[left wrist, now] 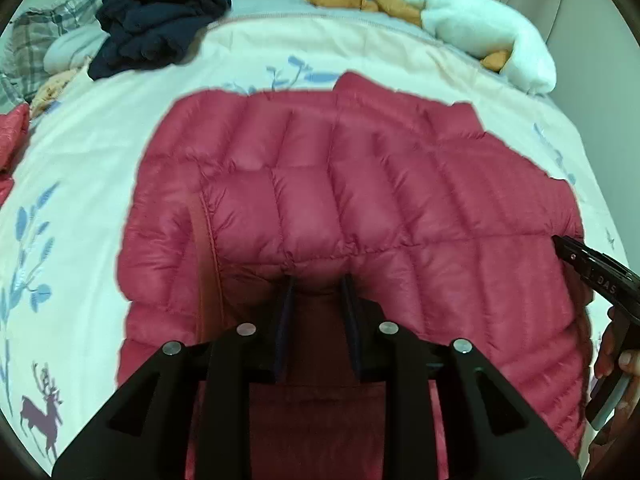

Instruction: Fold large clothes

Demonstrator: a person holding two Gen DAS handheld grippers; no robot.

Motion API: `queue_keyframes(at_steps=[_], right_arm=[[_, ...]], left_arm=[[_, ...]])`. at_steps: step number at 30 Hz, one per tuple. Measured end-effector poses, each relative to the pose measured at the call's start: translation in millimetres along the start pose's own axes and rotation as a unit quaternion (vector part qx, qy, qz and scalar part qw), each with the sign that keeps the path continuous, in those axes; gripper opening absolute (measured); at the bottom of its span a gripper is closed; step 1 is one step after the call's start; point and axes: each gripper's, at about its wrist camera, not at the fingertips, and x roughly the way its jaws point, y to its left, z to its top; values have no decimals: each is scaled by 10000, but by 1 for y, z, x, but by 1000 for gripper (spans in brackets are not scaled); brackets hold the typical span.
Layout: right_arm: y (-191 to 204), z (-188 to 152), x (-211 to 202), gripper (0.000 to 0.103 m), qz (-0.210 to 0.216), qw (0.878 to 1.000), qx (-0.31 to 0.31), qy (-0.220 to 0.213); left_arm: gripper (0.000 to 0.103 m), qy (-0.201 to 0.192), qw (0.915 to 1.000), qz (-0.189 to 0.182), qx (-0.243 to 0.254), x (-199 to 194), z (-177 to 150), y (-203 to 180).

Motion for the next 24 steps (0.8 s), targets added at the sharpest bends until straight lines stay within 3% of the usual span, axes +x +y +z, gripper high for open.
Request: queue_keyframes(at_steps=[4, 8, 14, 20, 21, 24], right_arm=[[24, -14, -37, 48, 369, 9979, -398, -346], [54, -27, -38, 49, 572, 9949, -775, -310], [79, -43, 6, 53, 242, 9933, -1118, 154], [75, -45, 4, 54, 313, 9950, -935, 166], [72, -44, -2, 56, 420, 9958, -805, 140], [63, -48, -29, 61, 730, 9959, -534, -80]], left_arm=[[29, -233, 9995, -139, 159, -24, -8, -9], [35, -290, 9984, -150, 458, -28, -16, -28], [36, -9, 9976, 83, 686, 3, -24, -43], [38, 78, 9975, 48, 706, 13, -24, -40], [41, 70, 9979, 11, 647, 10, -24, -38], [64, -25, 9990, -140, 432, -8, -29, -36]])
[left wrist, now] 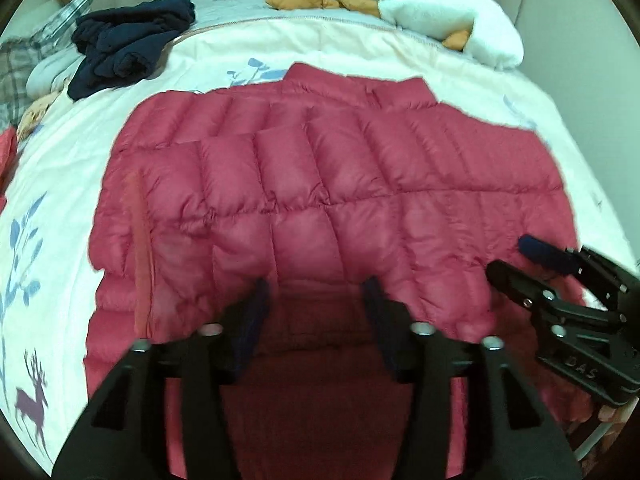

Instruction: Fold large clothes

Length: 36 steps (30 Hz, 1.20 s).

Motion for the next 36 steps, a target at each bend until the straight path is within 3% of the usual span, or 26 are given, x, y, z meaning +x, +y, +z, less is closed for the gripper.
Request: queue_keyframes(at_steps=[1, 2, 6, 8, 14, 25, 31, 34, 36], right_arm=[[1, -2, -9, 62, 19, 10000, 20, -64], [1, -6, -20, 63, 54, 9999, 49, -143], [4, -22, -54, 72, 208, 9993, 155, -282], [5, -34, -73, 76, 295, 9988, 219, -328], [0, -65, -117, 89, 298, 9976, 426, -449], [-40, -124, -160, 99, 332, 9896, 1386, -211], [-61, -153, -164, 99, 283, 9829, 1821, 6], [-70, -164, -166, 99, 322, 9796, 1983, 63], [-76, -171, -166, 99, 422, 9762, 2121, 139]], left_arm=[[75, -74, 10000, 9, -12, -7, -2, -1], [78, -189, 9998, 50, 12, -16, -5, -3], [79, -400, 9991, 17, 104, -50, -19, -8], [87, -467, 9989, -27, 90, -63, -25, -7], [95, -470, 9987, -178, -32, -95, -49, 0], [100, -405, 9988, -109, -238, -132, -92, 22], [100, -264, 9962, -394, -731, -140, -116, 55], [100, -227, 9899, -663, -1235, -142, -132, 83], [100, -186, 9800, -1027, -1693, -142, -145, 107]])
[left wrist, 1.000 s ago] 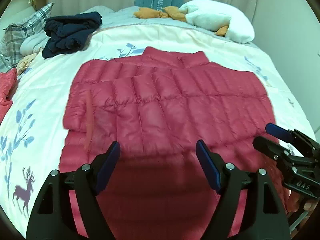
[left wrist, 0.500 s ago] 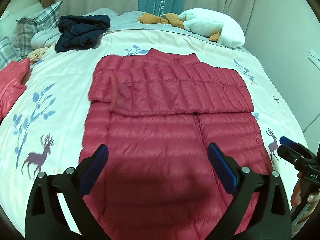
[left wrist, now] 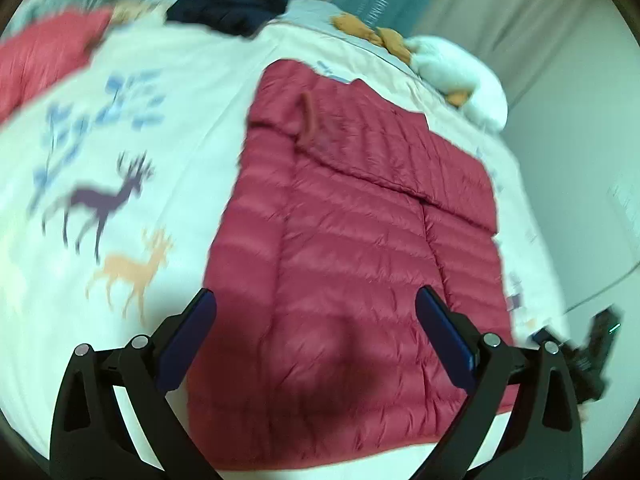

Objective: Fold large clothes
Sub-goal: 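Move both grippers to the long side edge of the jacket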

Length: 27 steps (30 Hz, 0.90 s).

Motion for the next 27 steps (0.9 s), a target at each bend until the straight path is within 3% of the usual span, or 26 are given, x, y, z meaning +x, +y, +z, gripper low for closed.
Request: queue_keyframes(at_steps=[5, 10, 27], right_arm=[[-13, -9, 3, 99, 204, 9992, 232, 243], [-16, -17, 12, 99, 399, 9976, 337, 452], [7, -8, 39, 100, 940, 9938, 274, 527]], left_arm=[[100, 72, 9968, -375, -705, -6, -13, 43], [100, 364, 9910, -871, -946, 6, -26, 59], [100, 579, 9801, -1631, -975, 37, -21, 50]])
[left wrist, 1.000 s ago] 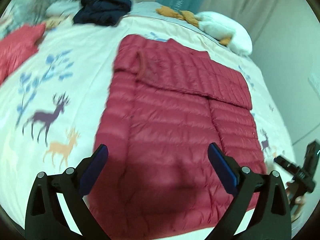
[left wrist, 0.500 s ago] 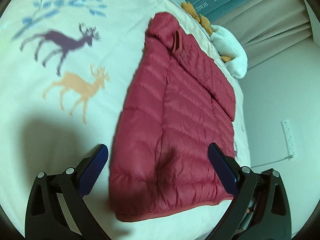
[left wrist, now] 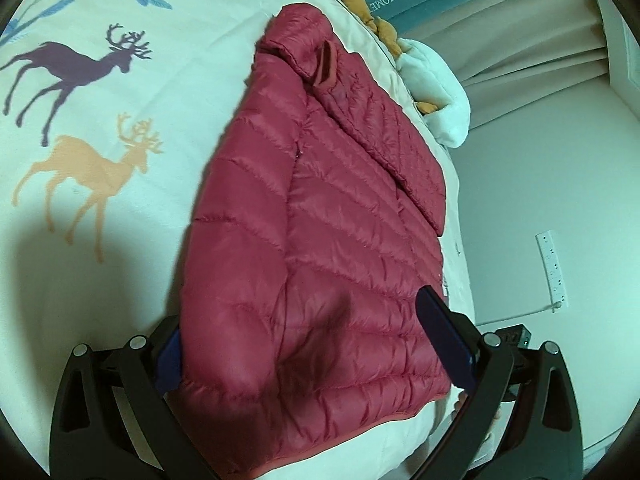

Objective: Fold large clothes
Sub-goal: 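Move both grippers to the long side edge of the jacket, then close both grippers on the jacket side edge and lift it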

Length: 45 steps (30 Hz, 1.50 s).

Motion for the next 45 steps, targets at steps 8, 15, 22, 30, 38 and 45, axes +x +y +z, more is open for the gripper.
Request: queue_keyframes(at_steps=[8, 15, 22, 30, 38, 45], right_arm=[[8, -12, 1, 95, 275, 9990, -175, 292], [-1, -28, -11, 89, 815, 9951, 119, 547], [3, -37, -7, 76, 989, 9941, 163, 422], [10, -28, 18, 44, 998, 9938, 313, 365], [10, -27, 3, 25, 942, 9952, 253, -13], [27, -20, -16, 20, 1022, 9941, -57, -349]], left_arm=[[100, 240, 9993, -242, 152, 0, -12, -6], [100, 290, 9988, -378, 116, -12, -29, -3], [99, 66, 9994, -341, -66, -16, -29, 1], [75, 87, 9998, -124, -96, 2, -19, -6], [20, 29, 9993, 213, -306, -2, -21, 4], [15, -193, 9994, 177, 206, -15, -22, -25]])
